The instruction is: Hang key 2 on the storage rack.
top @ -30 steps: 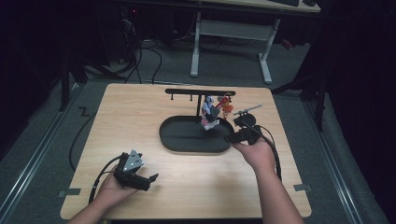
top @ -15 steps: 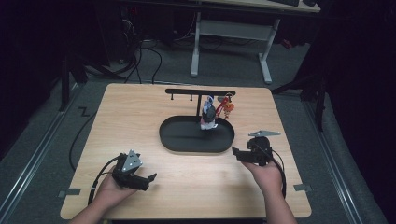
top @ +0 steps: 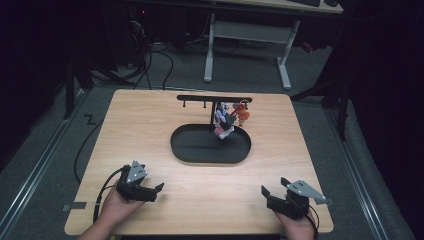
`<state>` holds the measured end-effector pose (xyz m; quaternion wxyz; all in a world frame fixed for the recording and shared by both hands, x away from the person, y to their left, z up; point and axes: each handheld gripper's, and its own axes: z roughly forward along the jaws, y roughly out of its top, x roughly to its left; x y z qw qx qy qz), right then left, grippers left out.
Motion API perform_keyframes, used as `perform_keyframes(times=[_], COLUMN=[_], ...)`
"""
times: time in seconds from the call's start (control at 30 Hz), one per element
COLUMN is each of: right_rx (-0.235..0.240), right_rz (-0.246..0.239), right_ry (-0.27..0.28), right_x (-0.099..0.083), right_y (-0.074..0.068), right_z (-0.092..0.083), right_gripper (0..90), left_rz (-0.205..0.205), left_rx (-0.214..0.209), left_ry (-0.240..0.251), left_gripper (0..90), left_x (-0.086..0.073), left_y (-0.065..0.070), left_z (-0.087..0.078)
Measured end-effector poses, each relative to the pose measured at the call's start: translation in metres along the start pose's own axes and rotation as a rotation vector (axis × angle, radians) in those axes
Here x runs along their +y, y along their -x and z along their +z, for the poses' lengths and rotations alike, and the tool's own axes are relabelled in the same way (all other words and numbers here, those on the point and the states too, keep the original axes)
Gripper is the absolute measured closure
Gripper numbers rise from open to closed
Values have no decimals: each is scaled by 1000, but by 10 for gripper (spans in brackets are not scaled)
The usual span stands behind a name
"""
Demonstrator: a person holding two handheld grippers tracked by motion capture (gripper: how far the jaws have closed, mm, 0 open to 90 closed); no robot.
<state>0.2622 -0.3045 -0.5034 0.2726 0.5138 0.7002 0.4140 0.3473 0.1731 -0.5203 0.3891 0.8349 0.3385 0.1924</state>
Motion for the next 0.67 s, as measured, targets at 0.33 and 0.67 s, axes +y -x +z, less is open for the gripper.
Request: perform_keyframes(times=[0.33,0.67], right_rx=[60,57], right_rz=[-8,-45], right_ry=[-26,-15], right_x=[-9,-8], right_y=[-7,-11], right_z=[17,18], right_gripper=[157,158], left_rz=[-28,-20], left_rx=[29,42], left_ry=[-4,28], left_gripper=[75,81], left_x=[-7,-3], left_y=[2,7], left_z=[0,-8])
